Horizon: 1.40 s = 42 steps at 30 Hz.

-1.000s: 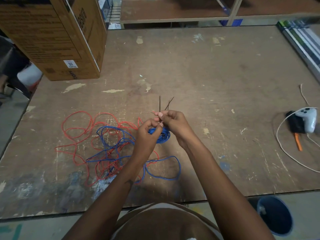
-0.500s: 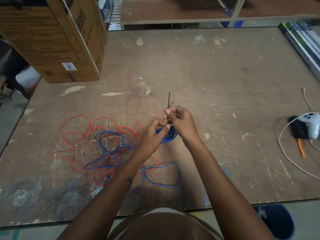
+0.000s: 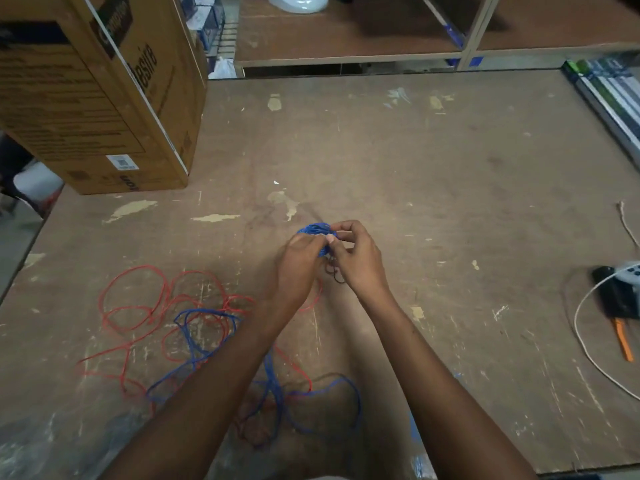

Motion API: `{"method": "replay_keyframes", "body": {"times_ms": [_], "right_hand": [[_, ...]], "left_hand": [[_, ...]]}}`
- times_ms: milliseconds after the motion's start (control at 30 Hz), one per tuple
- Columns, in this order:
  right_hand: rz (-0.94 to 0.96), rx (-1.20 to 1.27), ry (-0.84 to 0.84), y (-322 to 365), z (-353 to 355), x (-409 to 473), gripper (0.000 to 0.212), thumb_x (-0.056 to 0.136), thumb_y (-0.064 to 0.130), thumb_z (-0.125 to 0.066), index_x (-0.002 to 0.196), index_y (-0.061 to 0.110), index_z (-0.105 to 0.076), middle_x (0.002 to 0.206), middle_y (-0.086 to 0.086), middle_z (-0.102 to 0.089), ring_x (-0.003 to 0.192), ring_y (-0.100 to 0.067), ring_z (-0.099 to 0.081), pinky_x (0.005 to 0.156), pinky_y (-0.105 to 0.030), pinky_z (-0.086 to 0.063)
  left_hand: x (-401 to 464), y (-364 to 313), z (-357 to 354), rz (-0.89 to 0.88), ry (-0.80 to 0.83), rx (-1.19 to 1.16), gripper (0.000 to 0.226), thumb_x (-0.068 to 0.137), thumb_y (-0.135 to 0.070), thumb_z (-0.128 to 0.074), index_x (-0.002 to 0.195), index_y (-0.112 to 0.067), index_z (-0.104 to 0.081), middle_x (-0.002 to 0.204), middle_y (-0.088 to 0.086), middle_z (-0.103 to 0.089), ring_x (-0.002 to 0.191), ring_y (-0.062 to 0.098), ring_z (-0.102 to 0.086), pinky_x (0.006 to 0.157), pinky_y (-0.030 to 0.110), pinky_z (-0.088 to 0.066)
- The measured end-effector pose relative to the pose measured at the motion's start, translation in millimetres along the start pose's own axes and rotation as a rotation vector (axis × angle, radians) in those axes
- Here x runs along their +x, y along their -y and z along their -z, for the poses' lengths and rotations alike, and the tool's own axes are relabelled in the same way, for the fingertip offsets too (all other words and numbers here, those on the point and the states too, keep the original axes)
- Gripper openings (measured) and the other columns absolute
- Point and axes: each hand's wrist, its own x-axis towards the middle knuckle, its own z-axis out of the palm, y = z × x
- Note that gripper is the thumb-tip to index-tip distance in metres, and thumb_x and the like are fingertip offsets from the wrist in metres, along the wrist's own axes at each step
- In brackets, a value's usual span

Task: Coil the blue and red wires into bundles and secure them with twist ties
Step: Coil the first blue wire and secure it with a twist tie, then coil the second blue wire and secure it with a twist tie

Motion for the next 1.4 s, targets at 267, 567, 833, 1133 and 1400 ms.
{"method": "replay_keyframes", "body": {"times_ms": [267, 567, 833, 1133, 1400], "right_hand": [[-0.161, -0.001, -0.038, -25.7, -32.0, 93.2, 0.014, 0.094, 0.004, -0.076, 0.101, 0.013, -0.084, 0.091, 0.002, -0.082, 0.080, -0.013, -0.081, 0.087, -0.041, -0.067], [-0.103, -0.187, -0.094, -66.6, -72.2, 149.7, 0.016, 0.093, 0.002, -0.071, 0.103, 0.009, -0.081, 0.102, -0.007, -0.082, 0.095, -0.018, -0.076, 0.088, -0.018, -0.056], [0.026, -0.343, -0.044, -81.8, -73.4, 151.6, 0.019, 0.093, 0.003, -0.071, 0.110, 0.010, -0.077, 0.108, -0.009, -0.072, 0.101, -0.025, -0.070, 0.093, -0.029, -0.051], [0.023, -0.318, 0.035, -67.4, -57.3, 113.4, 0.051, 0.091, -0.002, -0.070, 0.141, 0.006, -0.060, 0.135, -0.011, -0.066, 0.128, -0.030, -0.063, 0.110, -0.043, -0.052], [0.078, -0.296, 0.104, -57.6, -31.6, -3.0, 0.046, 0.090, -0.005, -0.059, 0.132, 0.011, -0.070, 0.128, -0.005, -0.074, 0.116, -0.021, -0.071, 0.104, -0.039, -0.057]], "left_hand": [[59.5, 87.0, -51.4, -0.103, 0.101, 0.190, 0.031, 0.087, -0.018, -0.068, 0.115, -0.005, -0.074, 0.105, 0.012, -0.073, 0.097, 0.031, -0.068, 0.088, 0.042, -0.057], [81.7, 125.8, -86.8, 0.168, 0.045, 0.118, 0.018, 0.097, -0.037, -0.075, 0.113, -0.039, -0.070, 0.115, -0.017, -0.067, 0.102, -0.001, -0.060, 0.097, 0.031, -0.055], [70.0, 140.9, -90.8, 0.256, -0.017, -0.181, 0.049, 0.089, -0.021, -0.085, 0.132, -0.014, -0.064, 0.145, 0.009, -0.051, 0.137, 0.015, -0.049, 0.116, 0.019, -0.036], [67.8, 122.7, -60.0, 0.247, -0.031, -0.213, 0.056, 0.093, -0.012, -0.075, 0.145, -0.014, -0.054, 0.140, -0.007, -0.049, 0.131, 0.016, -0.056, 0.109, 0.040, -0.051], [-16.0, 91.5, -3.6, 0.381, 0.033, -0.339, 0.031, 0.099, -0.019, -0.072, 0.129, -0.014, -0.066, 0.119, -0.001, -0.074, 0.109, 0.008, -0.070, 0.099, 0.027, -0.056]]}}
